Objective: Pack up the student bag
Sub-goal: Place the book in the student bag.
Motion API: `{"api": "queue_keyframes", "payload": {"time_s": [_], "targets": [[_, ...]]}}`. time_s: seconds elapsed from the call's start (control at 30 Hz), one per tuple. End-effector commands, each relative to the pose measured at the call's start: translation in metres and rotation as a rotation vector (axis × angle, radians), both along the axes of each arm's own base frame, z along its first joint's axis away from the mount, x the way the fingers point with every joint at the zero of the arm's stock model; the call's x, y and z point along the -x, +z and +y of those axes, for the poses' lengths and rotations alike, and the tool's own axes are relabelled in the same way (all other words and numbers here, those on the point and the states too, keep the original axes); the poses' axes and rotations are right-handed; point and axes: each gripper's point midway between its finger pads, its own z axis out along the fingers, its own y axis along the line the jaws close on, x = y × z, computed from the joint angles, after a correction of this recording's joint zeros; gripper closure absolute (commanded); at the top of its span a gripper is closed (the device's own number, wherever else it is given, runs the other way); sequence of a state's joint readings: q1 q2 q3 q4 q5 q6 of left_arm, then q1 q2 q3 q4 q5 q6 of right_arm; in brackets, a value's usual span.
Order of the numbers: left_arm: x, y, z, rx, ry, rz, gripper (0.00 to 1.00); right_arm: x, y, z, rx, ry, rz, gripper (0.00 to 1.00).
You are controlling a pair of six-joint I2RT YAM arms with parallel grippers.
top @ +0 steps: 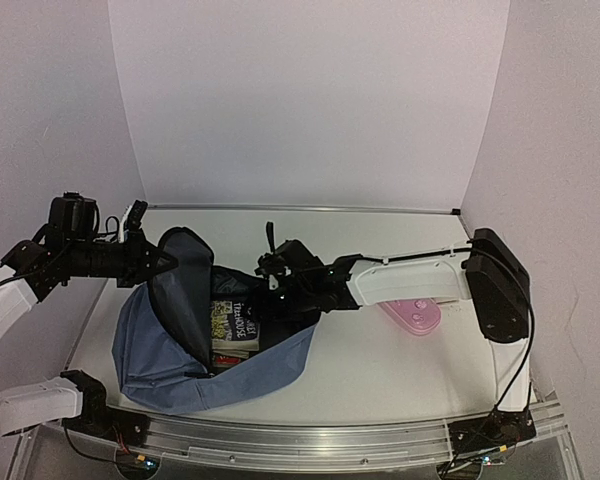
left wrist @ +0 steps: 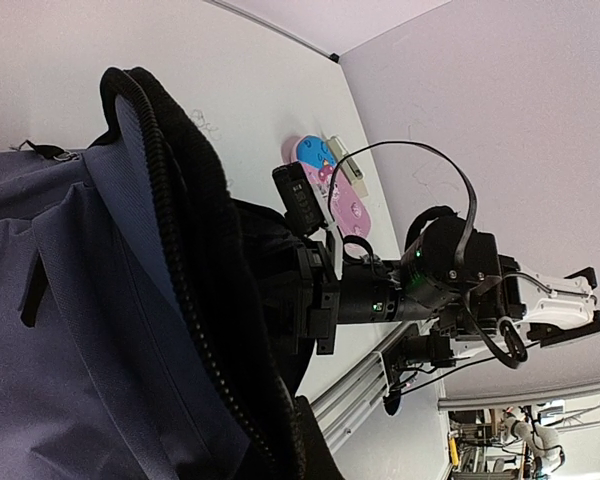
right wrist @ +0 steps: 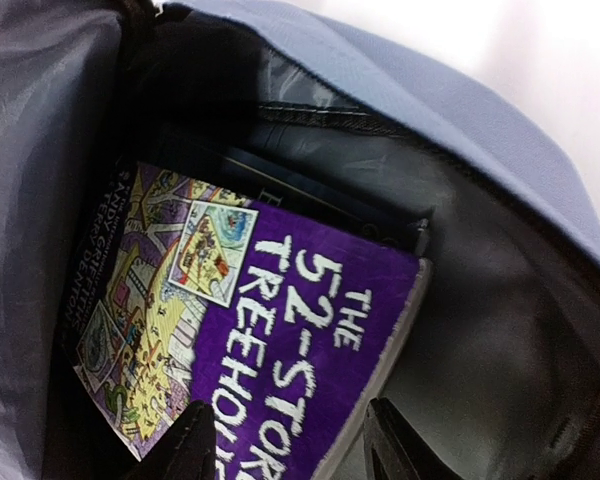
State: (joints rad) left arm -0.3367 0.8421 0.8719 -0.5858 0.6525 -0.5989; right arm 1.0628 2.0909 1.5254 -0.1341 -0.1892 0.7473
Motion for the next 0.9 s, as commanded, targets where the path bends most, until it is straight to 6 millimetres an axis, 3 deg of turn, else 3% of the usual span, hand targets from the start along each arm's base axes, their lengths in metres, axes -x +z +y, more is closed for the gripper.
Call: {"api": "queue_keyframes", "payload": {"time_s": [0.0, 0.47, 0.7, 0.87], "targets": [[-0.001, 0.036, 0.000, 0.033, -0.008, -0.127, 1.00, 0.002, 0.004, 0.018, -0.030, 0.041, 0.004, 0.51], [-0.004, 0.032, -0.002, 0.037, -0.013, -0.119, 1.00, 0.014, 0.018, 0.061, -0.104, 0.121, 0.001, 0.51], [-0.007, 0.023, 0.002, 0.030, 0.028, -0.094, 1.00, 0.013, 0.023, 0.058, -0.099, 0.109, -0.019, 0.51], [-0.020, -0.010, 0.019, -0.057, 0.166, 0.032, 1.00, 0.001, 0.055, 0.042, -0.097, 0.052, -0.121, 0.47]]}}
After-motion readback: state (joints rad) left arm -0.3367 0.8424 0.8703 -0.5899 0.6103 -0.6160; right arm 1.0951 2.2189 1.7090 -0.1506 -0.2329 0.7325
